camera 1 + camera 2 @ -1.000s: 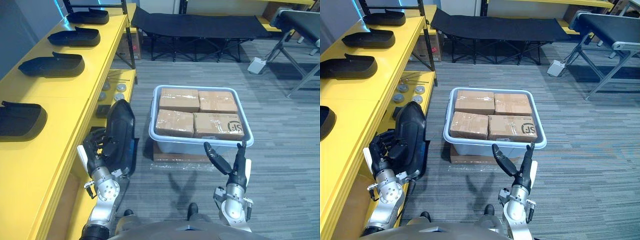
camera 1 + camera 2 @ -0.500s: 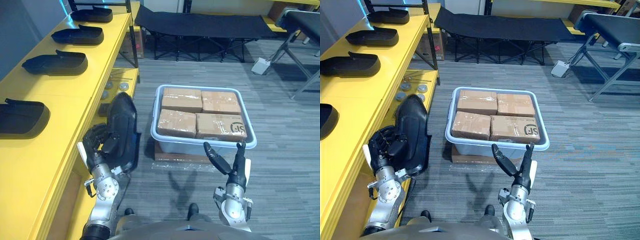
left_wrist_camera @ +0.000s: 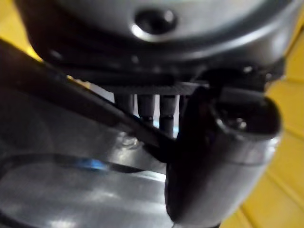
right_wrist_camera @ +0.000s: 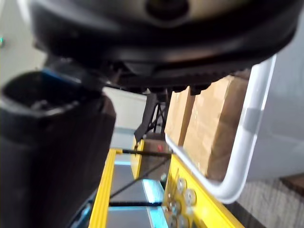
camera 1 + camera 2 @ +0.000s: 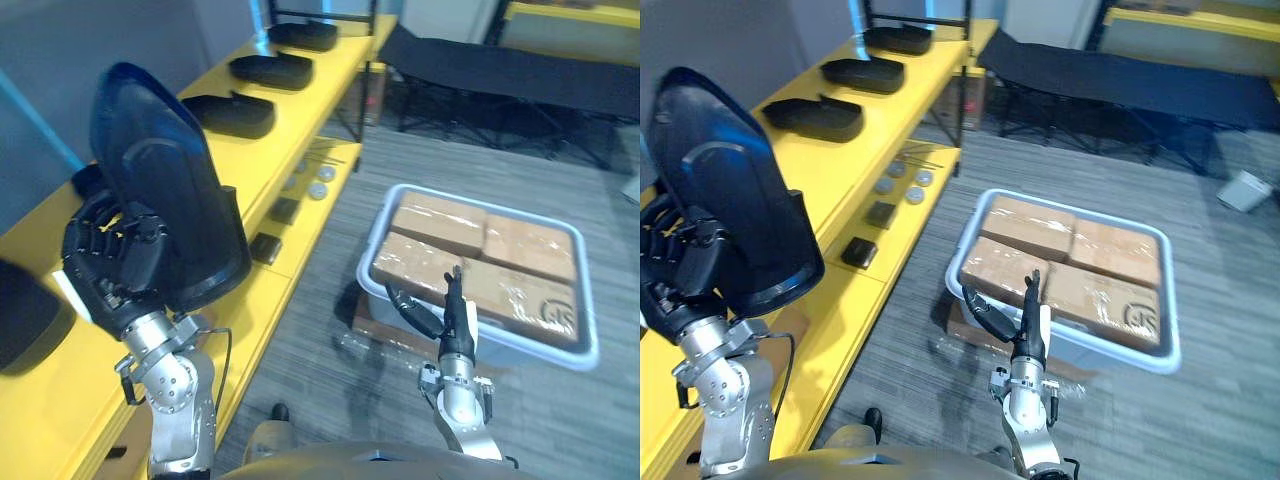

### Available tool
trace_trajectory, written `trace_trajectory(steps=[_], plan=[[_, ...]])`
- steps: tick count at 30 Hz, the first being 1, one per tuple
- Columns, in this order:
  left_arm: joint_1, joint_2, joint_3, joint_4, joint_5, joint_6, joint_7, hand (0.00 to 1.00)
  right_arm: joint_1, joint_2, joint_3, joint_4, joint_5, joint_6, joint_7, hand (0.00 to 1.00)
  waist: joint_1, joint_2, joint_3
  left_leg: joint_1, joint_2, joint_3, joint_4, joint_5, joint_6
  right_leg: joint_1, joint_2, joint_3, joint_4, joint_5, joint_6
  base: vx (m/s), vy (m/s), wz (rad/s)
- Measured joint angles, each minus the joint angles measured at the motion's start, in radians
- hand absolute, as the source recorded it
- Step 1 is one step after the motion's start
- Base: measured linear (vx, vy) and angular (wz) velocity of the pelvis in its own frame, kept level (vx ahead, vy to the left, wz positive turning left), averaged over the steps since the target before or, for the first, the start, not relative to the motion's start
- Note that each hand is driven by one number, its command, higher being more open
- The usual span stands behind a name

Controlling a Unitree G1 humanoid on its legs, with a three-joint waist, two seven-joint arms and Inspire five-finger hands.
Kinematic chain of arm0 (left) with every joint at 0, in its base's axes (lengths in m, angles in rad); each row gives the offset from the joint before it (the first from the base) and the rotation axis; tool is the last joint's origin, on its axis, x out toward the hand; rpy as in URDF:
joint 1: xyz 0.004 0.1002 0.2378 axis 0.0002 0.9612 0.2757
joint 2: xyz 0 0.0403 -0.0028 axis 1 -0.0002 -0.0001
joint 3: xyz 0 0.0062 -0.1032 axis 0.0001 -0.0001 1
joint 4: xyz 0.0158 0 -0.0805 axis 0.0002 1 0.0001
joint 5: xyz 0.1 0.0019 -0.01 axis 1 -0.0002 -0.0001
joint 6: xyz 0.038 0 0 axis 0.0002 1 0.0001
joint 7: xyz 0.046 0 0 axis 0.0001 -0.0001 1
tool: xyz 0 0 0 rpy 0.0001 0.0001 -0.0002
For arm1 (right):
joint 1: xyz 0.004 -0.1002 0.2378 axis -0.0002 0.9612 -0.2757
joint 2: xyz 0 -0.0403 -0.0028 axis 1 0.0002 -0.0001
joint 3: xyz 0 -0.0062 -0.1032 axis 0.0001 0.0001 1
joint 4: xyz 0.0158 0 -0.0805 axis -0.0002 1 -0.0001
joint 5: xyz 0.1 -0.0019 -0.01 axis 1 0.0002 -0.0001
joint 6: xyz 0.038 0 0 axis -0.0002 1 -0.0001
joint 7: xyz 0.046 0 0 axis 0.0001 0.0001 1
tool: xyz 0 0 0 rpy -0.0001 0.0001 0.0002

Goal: Walk over and take three plastic housings, then place them on the shelf

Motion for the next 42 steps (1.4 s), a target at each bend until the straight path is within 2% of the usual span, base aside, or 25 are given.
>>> trace_trajectory(steps=[5,8,9,10,11,12,13,14,15,18,24,27,30,31,32,33,34,35,36,37,39,40,42], plan=[[0.098,-0.035,0.102,-0.071,-0.001,0.000,-0.010,0.00,-0.033,-0.005,0.000,0.088,0.040,0.000,0.090,1.00,0.061,0.000,0.000,-0.016,-0.028,-0.095,0.002,0.011,0.001,0.054,-0.002,-0.101,0.001,-0.023,0.011,0.03,-0.021,0.55],[0.154,-0.058,0.129,-0.113,-0.036,-0.010,-0.053,0.00,-0.036,-0.005,0.000,0.090,0.029,0.000,0.098,1.00,0.073,0.002,0.001,-0.050,-0.045,-0.153,0.011,0.031,0.004,0.084,-0.001,-0.182,0.021,-0.044,0.023,0.02,-0.038,0.79],[0.162,-0.060,0.132,-0.114,-0.047,-0.015,-0.067,0.00,-0.038,-0.005,0.000,0.091,0.027,0.000,0.096,1.00,0.073,0.003,0.001,-0.063,-0.048,-0.151,0.015,0.040,0.013,0.087,-0.001,-0.205,0.029,-0.051,0.022,-0.02,-0.014,1.21],[0.160,-0.067,0.133,-0.114,-0.082,-0.018,-0.113,0.00,-0.037,-0.003,-0.003,0.091,0.025,0.000,0.076,1.00,0.062,0.003,0.003,-0.097,-0.057,-0.096,0.020,0.065,0.055,0.102,-0.001,-0.271,0.041,-0.062,0.014,-0.03,0.015,1.47],[0.155,-0.073,0.133,-0.113,-0.111,-0.027,-0.163,0.00,-0.038,-0.004,-0.005,0.090,0.024,0.001,0.051,1.00,0.056,0.001,0.007,-0.112,-0.030,0.016,0.019,0.072,0.102,0.112,0.000,-0.322,0.055,-0.066,0.021,-0.04,0.022,1.56],[0.156,-0.075,0.131,-0.113,-0.125,-0.036,-0.184,0.00,-0.038,-0.007,-0.004,0.090,0.019,0.001,0.038,1.00,0.054,0.006,0.011,-0.120,-0.012,0.075,0.027,0.082,0.106,0.121,0.001,-0.335,0.066,-0.069,0.025,-0.04,0.053,1.44],[0.159,-0.084,0.123,-0.113,-0.134,-0.053,-0.208,0.00,-0.035,-0.019,-0.004,0.090,0.014,0.002,0.017,1.00,0.051,0.019,0.022,-0.117,-0.001,0.119,0.025,0.112,0.074,0.137,-0.005,-0.346,0.094,-0.081,0.032,-0.05,0.070,0.94],[0.164,-0.085,0.122,-0.113,-0.136,-0.065,-0.212,0.00,-0.034,-0.022,-0.005,0.091,0.006,0.005,0.011,1.00,0.058,0.019,0.022,-0.114,-0.010,0.115,0.018,0.118,0.066,0.137,-0.016,-0.341,0.108,-0.093,0.034,-0.08,0.147,0.75],[0.165,-0.086,0.131,-0.113,-0.160,-0.106,-0.208,0.00,-0.049,-0.020,-0.004,0.091,-0.012,0.005,0.010,1.00,0.065,0.018,0.029,-0.115,-0.029,0.116,0.015,0.119,0.072,0.132,-0.038,-0.314,0.125,-0.123,0.028,-0.11,0.159,0.21],[0.162,-0.087,0.136,-0.116,-0.160,-0.150,-0.205,0.00,-0.068,-0.015,-0.004,0.091,-0.011,0.003,0.019,1.00,0.064,0.024,0.040,-0.111,-0.031,0.140,0.011,0.118,0.074,0.115,-0.051,-0.279,0.133,-0.129,0.030,-0.12,0.116,-0.14],[0.142,-0.086,0.127,-0.144,-0.145,-0.151,-0.199,0.00,-0.071,-0.015,-0.026,0.091,-0.007,-0.001,0.030,1.00,0.033,0.030,0.052,-0.104,-0.023,0.197,0.012,0.119,0.090,0.067,-0.068,-0.188,0.147,-0.132,0.035,-0.10,0.081,-0.28],[0.099,-0.083,0.125,-0.144,-0.107,-0.151,-0.191,0.00,-0.076,-0.017,-0.045,0.094,-0.001,0.000,0.021,1.00,0.032,0.036,0.086,-0.139,-0.012,0.205,0.138,0.053,0.101,0.049,-0.101,-0.159,0.226,-0.161,0.039,-0.02,0.060,-0.16],[0.066,-0.069,0.138,-0.150,-0.109,-0.151,-0.199,0.00,-0.077,-0.008,-0.045,0.113,-0.001,0.004,0.014,1.00,0.030,0.020,0.097,-0.152,-0.020,0.208,0.246,-0.023,0.103,0.064,-0.145,-0.152,0.294,-0.204,0.050,0.02,0.064,0.00],[0.054,-0.051,0.141,-0.167,-0.110,-0.151,-0.200,0.00,-0.074,0.008,-0.049,0.116,0.000,0.007,0.015,1.00,0.030,-0.012,0.105,-0.150,-0.040,0.214,0.272,-0.047,0.120,0.075,-0.177,-0.162,0.303,-0.215,0.045,0.12,0.115,0.17],[0.039,-0.028,0.137,-0.184,-0.107,-0.152,-0.203,0.00,-0.060,0.013,-0.067,0.115,0.000,0.007,0.018,1.00,0.019,-0.016,0.100,-0.144,-0.067,0.246,0.335,-0.102,0.162,0.088,-0.209,-0.162,0.383,-0.218,-0.010,0.17,0.155,0.32],[0.027,-0.026,0.137,-0.184,-0.100,-0.155,-0.203,0.00,-0.057,0.007,-0.074,0.115,-0.001,0.006,0.022,1.00,0.007,-0.006,0.102,-0.131,-0.075,0.234,0.332,-0.127,0.155,0.058,-0.238,-0.131,0.493,-0.201,-0.072,0.18,0.191,0.81],[-0.005,-0.016,0.130,-0.181,-0.065,-0.149,-0.197,0.00,-0.042,0.009,-0.090,0.122,0.000,0.008,0.031,1.00,-0.028,0.000,0.101,-0.100,-0.099,0.198,0.298,-0.127,0.166,-0.044,-0.272,0.039,0.692,-0.102,-0.142,0.12,0.175,0.90],[-0.017,0.003,0.130,-0.184,-0.054,-0.149,-0.193,0.00,-0.036,0.018,-0.098,0.125,0.000,0.008,0.036,1.00,-0.041,-0.003,0.102,-0.082,-0.107,0.184,0.267,-0.123,0.167,-0.087,-0.265,0.134,0.755,-0.062,-0.126,0.11,0.171,1.12],[-0.044,0.044,0.125,-0.183,-0.030,-0.150,-0.174,0.00,-0.029,0.033,-0.104,0.123,-0.002,0.007,0.047,1.00,-0.059,-0.004,0.104,-0.062,-0.105,0.140,0.218,-0.100,0.175,-0.151,-0.193,0.253,0.814,-0.130,-0.064,0.12,0.055,0.96],[-0.074,0.066,0.111,-0.180,-0.028,-0.151,-0.158,0.00,-0.026,0.043,-0.106,0.123,-0.003,0.006,0.051,1.00,-0.072,-0.015,0.099,-0.040,-0.113,0.108,0.162,-0.073,0.182,-0.186,-0.122,0.303,0.787,-0.206,-0.061,0.17,0.022,0.94],[-0.123,0.069,0.077,-0.152,-0.028,-0.150,-0.139,0.00,-0.020,0.057,-0.128,0.106,-0.002,0.003,0.055,1.00,-0.075,-0.027,0.093,-0.016,-0.145,0.056,0.110,-0.059,0.186,-0.224,-0.057,0.323,0.683,-0.271,-0.083,0.22,-0.010,0.82],[-0.145,0.066,0.041,-0.139,-0.034,-0.144,-0.128,0.00,-0.002,0.062,-0.135,0.065,-0.003,0.002,0.054,1.00,-0.077,-0.031,0.088,-0.010,-0.161,0.031,0.104,-0.058,0.186,-0.242,-0.031,0.351,0.613,-0.280,-0.093,0.20,-0.016,0.90],[-0.156,0.066,-0.005,-0.136,-0.034,-0.130,-0.125,0.00,0.034,0.064,-0.129,0.000,-0.003,-0.007,0.054,1.00,-0.089,-0.020,0.080,-0.011,-0.171,-0.023,0.106,-0.064,0.181,-0.268,0.014,0.439,0.531,-0.279,-0.095,0.21,-0.066,1.00]])
